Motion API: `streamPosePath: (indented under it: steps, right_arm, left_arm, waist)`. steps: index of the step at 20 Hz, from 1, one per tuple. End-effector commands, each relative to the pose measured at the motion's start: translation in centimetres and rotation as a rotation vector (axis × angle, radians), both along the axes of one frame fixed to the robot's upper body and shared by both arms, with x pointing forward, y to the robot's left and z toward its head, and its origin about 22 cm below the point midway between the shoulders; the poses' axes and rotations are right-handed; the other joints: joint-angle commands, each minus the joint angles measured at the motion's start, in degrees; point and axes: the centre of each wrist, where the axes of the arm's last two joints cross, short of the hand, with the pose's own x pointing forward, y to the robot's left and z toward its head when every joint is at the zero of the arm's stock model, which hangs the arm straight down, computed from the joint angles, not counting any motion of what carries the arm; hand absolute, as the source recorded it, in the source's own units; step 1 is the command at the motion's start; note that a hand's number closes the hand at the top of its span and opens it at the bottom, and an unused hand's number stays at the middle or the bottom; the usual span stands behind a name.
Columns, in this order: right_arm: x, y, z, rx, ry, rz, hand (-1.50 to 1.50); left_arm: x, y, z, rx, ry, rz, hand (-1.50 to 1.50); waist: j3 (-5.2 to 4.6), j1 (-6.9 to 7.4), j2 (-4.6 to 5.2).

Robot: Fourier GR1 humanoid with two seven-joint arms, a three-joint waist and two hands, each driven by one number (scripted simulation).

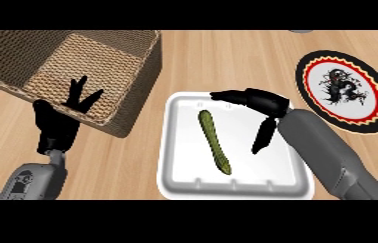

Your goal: Pick the squash from the tray and place it in the plate

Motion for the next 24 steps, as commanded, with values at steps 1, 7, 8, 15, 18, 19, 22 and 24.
streamPosePath:
  steps: [1, 7, 8, 15, 18, 19, 22, 24]
  right_arm:
    - [0.2, 1.3, 0.3, -0.112, -0.064, 0.030, -1.50]
    - [-0.7, 2.7, -0.8, -0.253, -0.082, 0.040, -1.50]
    - [-0.7, 4.1, -0.7, -0.246, -0.105, 0.046, -1.50]
    - [-2.3, 4.9, -1.4, -0.334, -0.068, 0.100, -1.50]
    - [-0.3, 7.0, -1.5, -0.342, -0.082, 0.074, -1.50]
    - [-0.1, 7.0, -1.2, -0.349, -0.086, 0.054, -1.50]
    - [-0.8, 8.0, -0.1, -0.349, -0.117, 0.051, -1.50]
    - [-1.0, 8.5, -3.2, -0.379, -0.097, 0.068, -1.50]
  left_arm:
    - [-0.8, -0.1, -0.6, 0.002, 0.003, 0.000, 0.00]
    - [-1.2, -1.7, -0.8, -0.004, -0.029, -0.002, 0.00]
    - [0.4, 0.0, 0.7, 0.007, -0.014, 0.003, 0.00]
    - [-0.1, 0.6, 0.3, 0.005, -0.011, 0.010, 0.00]
    - [-0.6, 0.8, -0.2, -0.001, -0.026, -0.005, 0.00]
    - [-0.6, 0.7, 0.6, -0.013, -0.005, -0.012, 0.00]
    - [1.2, -0.5, 0.0, -0.001, -0.012, 0.000, 0.00]
    - [0.7, 0.2, -0.1, 0.007, -0.004, -0.011, 0.00]
  waist:
    - [0.03, 0.06, -0.08]
    - [0.04, 0.05, -0.14]
    - [0.04, -0.11, -0.09]
    - [0.03, -0.30, -0.17]
    - [0.05, 0.38, 0.05]
    - [0.05, 0.26, -0.01]
    - [0.03, -0.29, -0.07]
    - [0.05, 0.26, 0.11]
